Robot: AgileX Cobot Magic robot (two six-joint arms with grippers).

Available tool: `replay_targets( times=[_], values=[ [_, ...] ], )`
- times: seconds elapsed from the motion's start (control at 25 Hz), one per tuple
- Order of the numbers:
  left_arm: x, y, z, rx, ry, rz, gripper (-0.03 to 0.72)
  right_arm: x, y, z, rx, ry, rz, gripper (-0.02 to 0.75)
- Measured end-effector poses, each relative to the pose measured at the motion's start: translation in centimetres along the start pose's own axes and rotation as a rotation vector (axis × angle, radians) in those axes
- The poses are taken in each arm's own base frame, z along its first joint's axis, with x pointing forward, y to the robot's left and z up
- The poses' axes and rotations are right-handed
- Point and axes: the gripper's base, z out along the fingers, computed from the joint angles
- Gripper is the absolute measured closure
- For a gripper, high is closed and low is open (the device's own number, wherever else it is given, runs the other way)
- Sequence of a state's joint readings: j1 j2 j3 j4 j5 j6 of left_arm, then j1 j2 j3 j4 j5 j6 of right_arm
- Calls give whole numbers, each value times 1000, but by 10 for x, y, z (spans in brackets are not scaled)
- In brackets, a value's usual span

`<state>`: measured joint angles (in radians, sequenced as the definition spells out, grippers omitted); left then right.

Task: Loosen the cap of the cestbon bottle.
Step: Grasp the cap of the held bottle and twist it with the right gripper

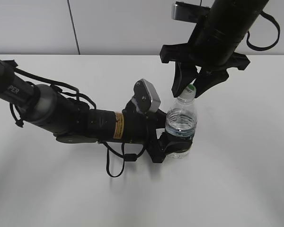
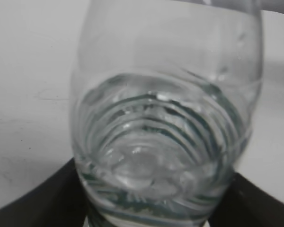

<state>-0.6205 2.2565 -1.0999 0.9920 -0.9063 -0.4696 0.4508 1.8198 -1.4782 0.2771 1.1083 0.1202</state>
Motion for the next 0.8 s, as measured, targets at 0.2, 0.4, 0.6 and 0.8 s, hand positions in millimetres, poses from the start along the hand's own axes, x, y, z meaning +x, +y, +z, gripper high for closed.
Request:
replay_targets(
  times=[0.2, 0.4, 0.6, 0.8],
  values=[
    [0, 0, 0, 0, 0, 0, 175, 1, 0, 0, 0, 7, -51, 421],
    [0, 0, 0, 1, 0, 1, 175, 1, 0, 0, 0, 13, -192, 421],
    [0, 0, 0, 1, 1, 2, 176, 1, 0, 0, -6, 13, -435, 422],
    [0, 0, 0, 2, 1, 3, 176, 1, 1, -1, -11, 10, -775, 423]
  ],
)
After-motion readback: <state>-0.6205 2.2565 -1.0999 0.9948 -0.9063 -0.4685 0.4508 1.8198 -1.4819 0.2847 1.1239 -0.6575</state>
